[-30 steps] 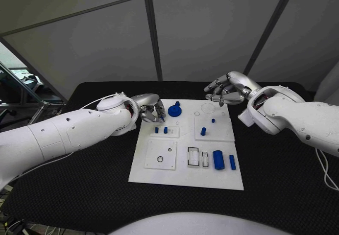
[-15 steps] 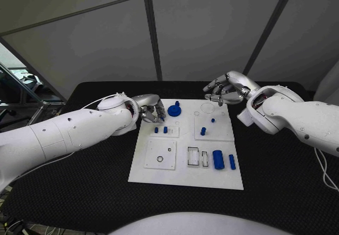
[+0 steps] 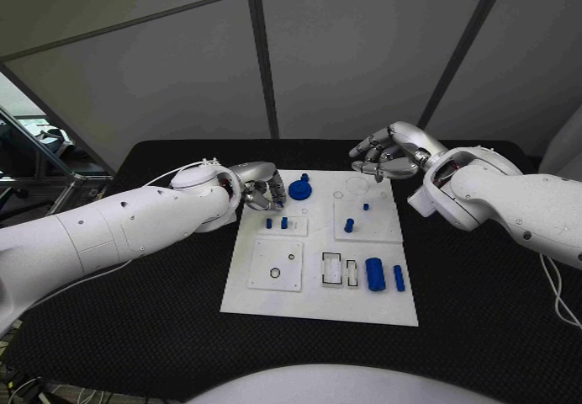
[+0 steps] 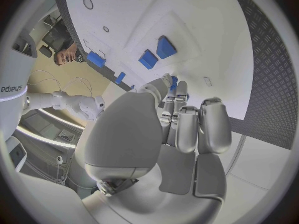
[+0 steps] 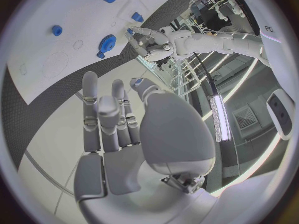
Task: Assemble the parts on the task board
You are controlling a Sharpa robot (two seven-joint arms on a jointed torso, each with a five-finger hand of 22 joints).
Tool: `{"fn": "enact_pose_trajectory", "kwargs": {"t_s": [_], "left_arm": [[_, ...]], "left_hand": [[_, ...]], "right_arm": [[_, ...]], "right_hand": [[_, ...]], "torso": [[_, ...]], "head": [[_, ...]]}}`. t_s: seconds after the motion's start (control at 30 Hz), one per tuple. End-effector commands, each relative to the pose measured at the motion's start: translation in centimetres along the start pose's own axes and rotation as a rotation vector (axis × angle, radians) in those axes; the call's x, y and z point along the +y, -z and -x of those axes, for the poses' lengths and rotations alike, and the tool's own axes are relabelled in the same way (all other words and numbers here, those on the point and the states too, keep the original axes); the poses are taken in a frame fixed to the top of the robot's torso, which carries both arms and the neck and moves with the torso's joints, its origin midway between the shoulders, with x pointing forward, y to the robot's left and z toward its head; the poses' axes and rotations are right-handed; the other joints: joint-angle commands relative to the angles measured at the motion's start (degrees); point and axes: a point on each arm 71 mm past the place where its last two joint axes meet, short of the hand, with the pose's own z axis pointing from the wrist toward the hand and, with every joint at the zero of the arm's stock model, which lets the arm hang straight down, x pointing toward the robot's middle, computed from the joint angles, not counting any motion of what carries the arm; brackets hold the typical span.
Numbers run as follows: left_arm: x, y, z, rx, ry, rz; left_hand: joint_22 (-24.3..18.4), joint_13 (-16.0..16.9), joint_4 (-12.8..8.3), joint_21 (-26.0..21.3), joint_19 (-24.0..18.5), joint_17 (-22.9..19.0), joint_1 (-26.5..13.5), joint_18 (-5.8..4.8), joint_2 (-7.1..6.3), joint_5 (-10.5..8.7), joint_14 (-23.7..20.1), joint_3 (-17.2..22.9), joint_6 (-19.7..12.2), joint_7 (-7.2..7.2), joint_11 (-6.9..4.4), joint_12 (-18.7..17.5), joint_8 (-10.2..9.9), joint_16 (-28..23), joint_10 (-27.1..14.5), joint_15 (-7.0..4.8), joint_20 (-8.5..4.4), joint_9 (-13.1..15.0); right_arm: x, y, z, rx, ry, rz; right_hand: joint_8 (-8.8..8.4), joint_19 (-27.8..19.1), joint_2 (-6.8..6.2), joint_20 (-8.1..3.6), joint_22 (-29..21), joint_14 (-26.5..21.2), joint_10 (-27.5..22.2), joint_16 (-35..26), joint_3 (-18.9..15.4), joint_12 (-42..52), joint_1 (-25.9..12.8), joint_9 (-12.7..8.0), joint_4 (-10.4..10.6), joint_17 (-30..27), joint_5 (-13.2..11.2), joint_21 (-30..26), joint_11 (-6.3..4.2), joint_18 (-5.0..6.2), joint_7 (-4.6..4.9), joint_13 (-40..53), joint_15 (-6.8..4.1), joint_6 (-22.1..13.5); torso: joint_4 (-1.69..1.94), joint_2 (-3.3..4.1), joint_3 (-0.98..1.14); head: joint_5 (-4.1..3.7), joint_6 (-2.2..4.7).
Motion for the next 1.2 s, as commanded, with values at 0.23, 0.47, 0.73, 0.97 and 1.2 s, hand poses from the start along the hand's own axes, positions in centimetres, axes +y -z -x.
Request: {"fn": "enact_pose_trajectory", "kwargs": {"t_s": [0.23,0.47,0.73,0.97,1.2], "left_arm": [[-0.01,-0.19,-0.25,0.028,0.003,0.020],[-0.17,-0.26,-0.43,0.042,0.002,0.020],[-0.36,-0.26,-0.40,0.030,0.003,0.008],[-0.53,-0.33,-0.35,0.017,0.003,-0.001],[-0.52,-0.41,-0.43,0.024,0.003,0.007]], "left_hand": [[8.07,0.07,-0.16,-0.04,0.74,0.52,-0.63,-7.84,-0.14,0.11,2.64,0.34,0.00,0.04,0.06,-0.32,-0.26,-0.02,0.21,-0.11,0.06,0.00],[8.28,0.26,-0.39,0.33,0.90,0.71,-0.83,-7.93,0.03,0.11,2.69,0.49,0.28,-0.06,-0.04,-0.36,-0.28,0.22,0.60,-0.13,0.08,0.07],[8.47,0.58,-0.94,0.63,1.04,0.57,-0.87,-7.98,0.15,0.11,2.69,0.62,0.81,-0.43,-0.35,-0.31,-0.19,0.31,1.18,-0.38,-0.07,0.23],[8.52,0.56,-1.23,0.62,1.04,0.16,-1.17,-7.99,0.13,0.11,2.55,0.86,-0.43,-0.58,-0.28,-0.93,-1.12,0.22,0.52,-0.36,-0.14,-0.10],[8.51,0.56,-1.32,0.56,1.02,0.07,-1.31,-7.98,0.13,0.11,2.51,0.92,-0.58,-0.56,-0.23,-1.14,-1.31,0.22,0.27,-0.35,-0.15,-0.17]], "right_arm": [[0.22,-0.03,0.03,0.003,0.002,0.014],[0.23,-0.02,0.02,0.003,0.002,0.014],[0.22,-0.02,0.03,0.003,0.002,0.014],[0.21,-0.01,0.05,0.003,0.002,0.015],[0.17,0.04,0.09,0.003,0.002,0.013]], "right_hand": [[0.29,0.51,-0.20,0.08,0.06,0.56,0.28,-0.35,0.41,-0.31,-0.09,-0.08,0.09,0.07,0.27,-0.30,-0.18,0.91,0.22,-0.07,0.00,0.31],[0.29,0.51,-0.20,0.08,0.06,0.56,0.28,-0.35,0.41,-0.31,-0.09,-0.08,0.09,0.07,0.27,-0.30,-0.18,0.91,0.22,-0.07,0.00,0.31],[0.29,0.51,-0.20,0.08,0.06,0.56,0.28,-0.35,0.41,-0.31,-0.09,-0.08,0.09,0.07,0.27,-0.30,-0.18,0.91,0.22,-0.07,0.00,0.31],[0.29,0.50,-0.27,0.07,0.00,0.57,0.27,-0.43,0.53,-0.30,-0.04,-0.09,0.05,0.05,0.42,-0.37,-0.18,0.92,0.22,-0.12,-0.01,0.30],[0.29,0.50,-0.27,0.07,0.00,0.57,0.27,-0.43,0.53,-0.30,-0.04,-0.09,0.05,0.05,0.42,-0.37,-0.18,0.92,0.22,-0.12,-0.01,0.30]], "torso": [[0.00,0.00,0.01],[0.01,0.01,-0.02],[0.07,0.00,0.01],[-0.03,0.04,0.02],[0.01,0.03,0.02]], "head": [[-0.16,-0.08],[-0.22,-0.07],[-0.28,-0.07],[-0.26,-0.05],[-0.42,-0.08]]}}
